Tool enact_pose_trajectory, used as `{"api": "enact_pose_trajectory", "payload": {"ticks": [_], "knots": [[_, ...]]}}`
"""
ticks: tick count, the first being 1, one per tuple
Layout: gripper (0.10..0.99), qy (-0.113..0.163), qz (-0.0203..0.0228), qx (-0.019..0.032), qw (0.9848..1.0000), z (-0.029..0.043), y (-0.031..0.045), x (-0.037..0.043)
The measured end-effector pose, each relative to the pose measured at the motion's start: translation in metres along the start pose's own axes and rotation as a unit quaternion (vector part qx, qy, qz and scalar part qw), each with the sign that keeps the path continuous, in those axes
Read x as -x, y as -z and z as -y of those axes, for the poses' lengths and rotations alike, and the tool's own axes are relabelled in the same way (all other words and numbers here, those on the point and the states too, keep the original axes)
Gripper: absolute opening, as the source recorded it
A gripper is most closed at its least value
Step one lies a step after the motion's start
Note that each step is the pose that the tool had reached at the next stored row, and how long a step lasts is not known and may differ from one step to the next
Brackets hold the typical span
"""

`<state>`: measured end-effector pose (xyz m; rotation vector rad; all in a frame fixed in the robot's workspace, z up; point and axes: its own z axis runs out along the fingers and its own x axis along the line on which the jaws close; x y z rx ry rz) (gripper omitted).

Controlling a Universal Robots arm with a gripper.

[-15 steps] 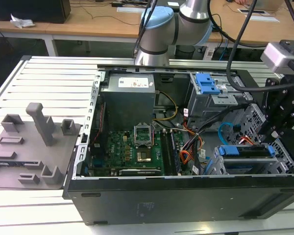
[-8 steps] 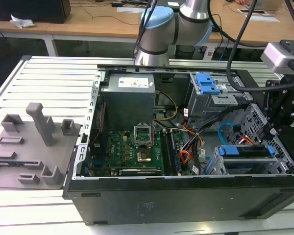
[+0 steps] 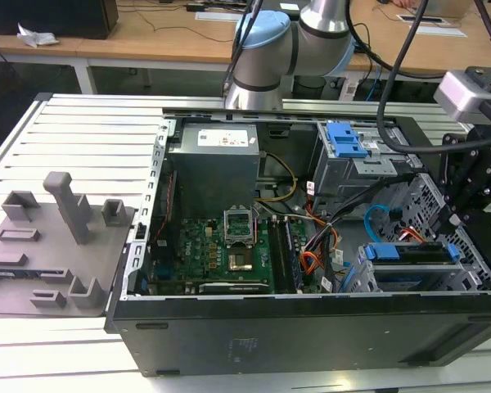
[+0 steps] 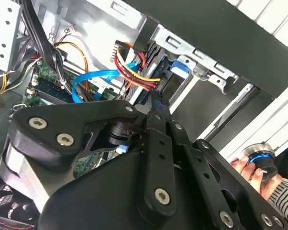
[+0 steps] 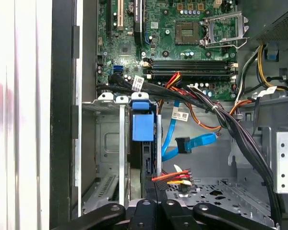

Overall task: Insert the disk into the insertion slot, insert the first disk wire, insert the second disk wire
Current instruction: 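Insert the first disk wire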

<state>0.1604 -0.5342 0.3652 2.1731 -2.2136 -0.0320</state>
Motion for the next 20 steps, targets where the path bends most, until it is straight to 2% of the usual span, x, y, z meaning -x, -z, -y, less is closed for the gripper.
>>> {"api": "enact_pose_trajectory", "payload": {"ticks": [6,12,20], "knots": [[0.106,0.000,0.0000,0.0000,1.0000,-0.0188,-0.0008,-0.0003],[0.106,0.000,0.0001,0.0000,1.0000,-0.0299,-0.0014,-0.0006],[0.106,0.000,0.0000,0.0000,1.0000,-0.0303,-0.0013,-0.0005]]}}
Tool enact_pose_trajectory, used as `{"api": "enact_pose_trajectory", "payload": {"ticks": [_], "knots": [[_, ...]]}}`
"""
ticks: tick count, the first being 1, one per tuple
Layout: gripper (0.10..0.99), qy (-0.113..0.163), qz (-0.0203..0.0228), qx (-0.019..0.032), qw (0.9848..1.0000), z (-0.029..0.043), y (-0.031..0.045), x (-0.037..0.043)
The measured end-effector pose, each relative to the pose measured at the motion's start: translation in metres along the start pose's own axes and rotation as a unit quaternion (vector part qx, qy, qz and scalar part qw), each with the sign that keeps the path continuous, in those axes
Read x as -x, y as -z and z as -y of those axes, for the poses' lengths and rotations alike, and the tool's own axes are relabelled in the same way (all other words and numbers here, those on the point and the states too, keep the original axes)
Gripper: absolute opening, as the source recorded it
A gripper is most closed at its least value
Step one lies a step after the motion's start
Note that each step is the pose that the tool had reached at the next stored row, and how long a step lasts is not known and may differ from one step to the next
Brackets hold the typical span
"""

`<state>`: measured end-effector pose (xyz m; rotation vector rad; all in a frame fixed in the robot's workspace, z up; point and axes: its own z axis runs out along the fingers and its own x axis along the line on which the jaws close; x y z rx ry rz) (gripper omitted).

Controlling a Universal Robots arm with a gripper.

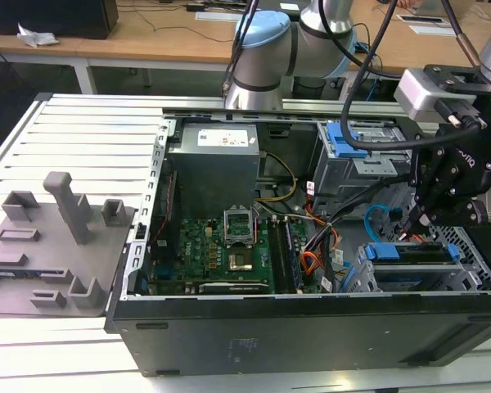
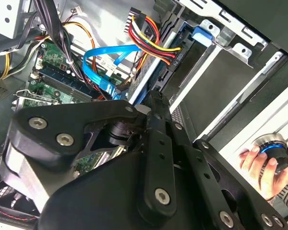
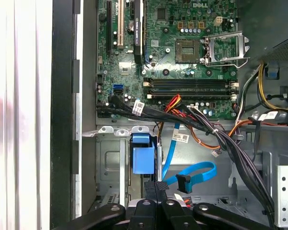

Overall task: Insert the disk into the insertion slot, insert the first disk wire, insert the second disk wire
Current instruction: 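Insert the first disk wire, then insert the second disk wire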

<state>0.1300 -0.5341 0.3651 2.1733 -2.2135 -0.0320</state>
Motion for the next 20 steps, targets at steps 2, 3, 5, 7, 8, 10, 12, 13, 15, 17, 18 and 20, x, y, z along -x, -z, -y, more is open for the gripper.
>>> {"api": "enact_pose_trajectory", "payload": {"ticks": [2,3,5,7,8,10,12,13,15,17,18,20], "knots": [[0.106,0.000,0.0000,0.0000,1.0000,0.0000,0.0000,0.0000],[0.106,0.000,0.0000,0.0000,1.0000,0.0000,0.0000,0.0000],[0.106,0.000,0.0000,0.0000,1.0000,-0.0001,0.0000,0.0000],[0.106,0.000,0.0000,0.0000,1.0000,-0.0001,0.0000,0.0000],[0.114,0.000,0.0000,0.0000,1.0000,-0.0001,0.0000,0.0000],[0.294,0.000,0.0000,0.0000,1.0000,-0.0002,0.0000,0.0000],[0.361,0.000,0.0000,0.0000,1.0000,0.0001,0.0000,0.0001],[0.361,0.000,0.0000,0.0000,1.0000,0.0017,0.0001,0.0006],[0.361,0.000,0.0000,0.0000,1.0000,0.0053,0.0003,0.0029],[0.361,0.000,0.0000,0.0000,1.0000,0.0069,0.0003,0.0054],[0.361,0.000,0.0000,0.0000,1.0000,0.0074,0.0004,0.0065],[0.361,0.000,0.0000,0.0000,1.0000,0.0089,0.0005,0.0130]]}}
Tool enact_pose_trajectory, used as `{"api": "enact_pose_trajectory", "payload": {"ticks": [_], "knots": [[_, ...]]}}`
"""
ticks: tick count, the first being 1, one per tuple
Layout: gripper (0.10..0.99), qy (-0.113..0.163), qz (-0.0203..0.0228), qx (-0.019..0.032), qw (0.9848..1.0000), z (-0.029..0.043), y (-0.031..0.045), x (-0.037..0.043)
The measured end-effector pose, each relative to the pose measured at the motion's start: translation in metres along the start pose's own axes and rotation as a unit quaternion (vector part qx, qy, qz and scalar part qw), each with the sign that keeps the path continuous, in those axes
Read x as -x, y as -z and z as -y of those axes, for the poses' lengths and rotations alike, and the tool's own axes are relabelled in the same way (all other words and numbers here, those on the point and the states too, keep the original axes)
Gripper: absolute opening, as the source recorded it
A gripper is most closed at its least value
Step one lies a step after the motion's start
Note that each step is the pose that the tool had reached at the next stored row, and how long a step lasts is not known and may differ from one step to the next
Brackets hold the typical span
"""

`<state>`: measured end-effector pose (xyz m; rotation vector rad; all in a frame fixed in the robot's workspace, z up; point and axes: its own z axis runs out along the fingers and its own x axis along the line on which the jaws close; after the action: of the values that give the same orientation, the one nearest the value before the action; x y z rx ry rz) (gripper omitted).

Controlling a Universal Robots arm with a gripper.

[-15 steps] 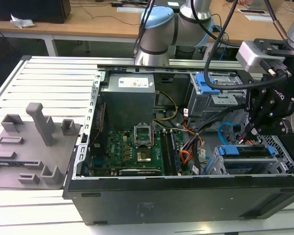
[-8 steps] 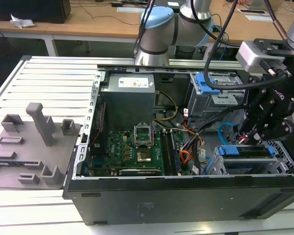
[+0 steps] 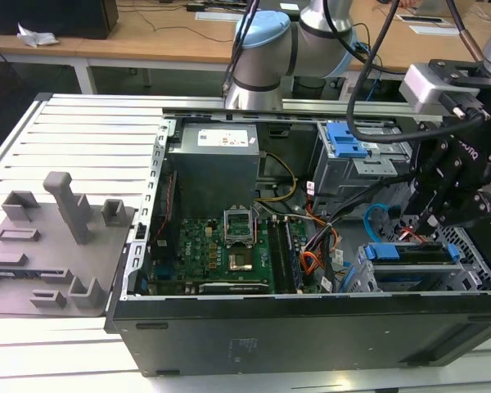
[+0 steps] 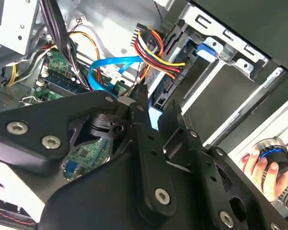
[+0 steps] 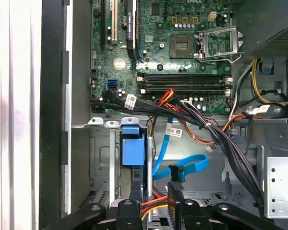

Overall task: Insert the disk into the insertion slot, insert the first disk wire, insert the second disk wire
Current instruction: 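Insert the second disk wire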

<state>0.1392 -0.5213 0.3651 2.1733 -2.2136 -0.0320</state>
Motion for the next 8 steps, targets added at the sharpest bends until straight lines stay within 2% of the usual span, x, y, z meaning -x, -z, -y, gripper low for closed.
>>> {"api": "enact_pose_trajectory", "payload": {"ticks": [3,5,8], "knots": [[0.361,0.000,0.0000,0.0000,1.0000,0.0004,0.0001,0.0088],[0.361,0.000,-0.0001,0.0001,1.0000,0.0005,0.0003,0.0188],[0.361,0.000,-0.0001,0.0000,1.0000,0.0003,0.0004,0.0241]]}}
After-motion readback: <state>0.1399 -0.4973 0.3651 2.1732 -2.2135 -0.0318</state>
